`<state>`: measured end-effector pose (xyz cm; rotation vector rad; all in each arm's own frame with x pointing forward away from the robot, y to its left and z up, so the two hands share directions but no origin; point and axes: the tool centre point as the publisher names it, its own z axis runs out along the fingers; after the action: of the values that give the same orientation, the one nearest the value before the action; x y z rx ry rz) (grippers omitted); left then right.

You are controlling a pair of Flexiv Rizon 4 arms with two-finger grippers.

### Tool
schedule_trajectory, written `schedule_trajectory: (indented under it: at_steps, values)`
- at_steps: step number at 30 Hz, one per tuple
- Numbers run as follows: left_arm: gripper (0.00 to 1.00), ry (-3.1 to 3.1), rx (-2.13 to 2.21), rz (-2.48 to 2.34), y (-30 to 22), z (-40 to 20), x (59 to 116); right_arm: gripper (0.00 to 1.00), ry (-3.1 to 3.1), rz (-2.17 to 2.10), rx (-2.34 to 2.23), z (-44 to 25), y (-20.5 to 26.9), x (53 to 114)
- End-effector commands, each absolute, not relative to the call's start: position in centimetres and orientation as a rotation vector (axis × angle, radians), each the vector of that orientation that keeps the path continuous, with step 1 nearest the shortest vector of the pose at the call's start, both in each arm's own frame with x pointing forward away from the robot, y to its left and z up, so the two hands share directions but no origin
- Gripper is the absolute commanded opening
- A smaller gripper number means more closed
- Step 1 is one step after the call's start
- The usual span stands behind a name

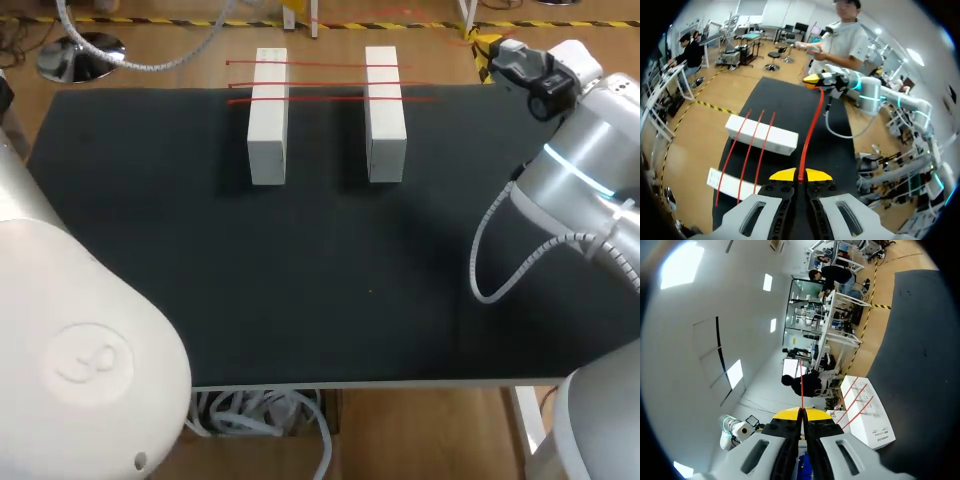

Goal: Grab the tape and strap the tape.

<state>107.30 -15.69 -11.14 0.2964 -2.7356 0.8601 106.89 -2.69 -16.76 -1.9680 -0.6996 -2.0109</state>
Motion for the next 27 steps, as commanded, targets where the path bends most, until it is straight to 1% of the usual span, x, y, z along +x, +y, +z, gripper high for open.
schedule_trajectory:
  at_steps: [1, 7, 10, 22, 27]
  values:
    - [0.0, -2.885, 0.335, 0.675, -16.2, -9.7, 106.5, 0.0, -0.701, -2.01, -1.967, -16.8, -2.7, 106.9]
    - [0.0, -3.03, 0.209, 0.491, -18.0, -7.4, 107.0, 0.0, -0.701, -2.01, -1.967, -16.8, -2.7, 106.9]
    - [0.0, -3.039, 0.135, 0.497, -18.7, -6.7, 107.2, 0.0, -0.701, -2.01, -1.967, -16.8, -2.7, 106.9]
    - [0.0, -3.047, 0.143, 0.501, -18.7, -6.5, 107.3, 0.0, -0.701, -2.01, -1.967, -16.8, -2.7, 106.9]
    - [0.0, -3.077, 0.122, 0.361, -19.4, -6.0, 107.4, 0.0, -0.701, -2.01, -1.967, -16.8, -2.7, 106.9]
